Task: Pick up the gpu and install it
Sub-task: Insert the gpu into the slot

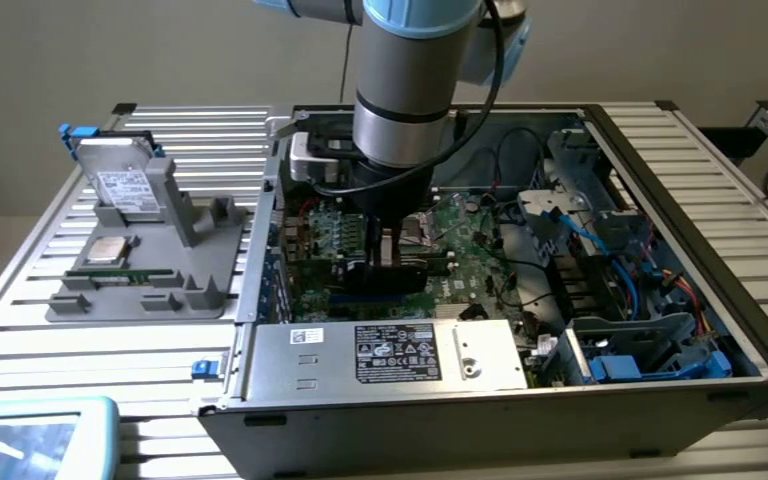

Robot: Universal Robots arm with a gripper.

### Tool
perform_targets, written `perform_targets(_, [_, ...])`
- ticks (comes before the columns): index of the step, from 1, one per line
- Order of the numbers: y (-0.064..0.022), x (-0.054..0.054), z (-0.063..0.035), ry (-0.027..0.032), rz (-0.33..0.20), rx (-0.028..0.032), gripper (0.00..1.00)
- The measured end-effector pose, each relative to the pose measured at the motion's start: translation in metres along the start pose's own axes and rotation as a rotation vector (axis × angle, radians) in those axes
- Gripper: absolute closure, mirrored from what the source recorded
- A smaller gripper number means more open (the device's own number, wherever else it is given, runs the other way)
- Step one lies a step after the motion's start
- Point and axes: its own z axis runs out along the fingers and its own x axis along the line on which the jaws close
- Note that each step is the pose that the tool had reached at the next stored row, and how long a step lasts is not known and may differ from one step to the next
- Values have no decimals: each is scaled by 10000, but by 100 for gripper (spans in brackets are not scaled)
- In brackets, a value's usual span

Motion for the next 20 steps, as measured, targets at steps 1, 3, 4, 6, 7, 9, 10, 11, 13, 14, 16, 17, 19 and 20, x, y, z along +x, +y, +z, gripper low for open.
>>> perform_targets(1, [0,0,0,1,0,-3,73])
perform_targets(3, [-1,0,4,-1,0,-7,73])
perform_targets(4, [-1,0,5,-1,0,-9,73])
perform_targets(6, [-1,2,8,-4,-1,-9,73])
perform_targets(7, [-1,3,9,-2,-1,-9,73])
perform_targets(9, [-1,3,9,1,0,-11,73])
perform_targets(10, [-1,3,10,0,-1,-11,73])
perform_targets(11, [-1,3,11,-1,-1,-11,73])
perform_targets(13, [-1,3,11,-1,-9,-11,73])
perform_targets(14, [-1,3,11,1,-19,-11,73])
perform_targets(16, [-1,3,11,2,-41,-10,73])
perform_targets(17, [-1,3,11,3,-48,-10,73])
perform_targets(19, [-1,4,12,4,-50,-10,73])
perform_targets(20, [-2,4,12,4,-50,-10,73])
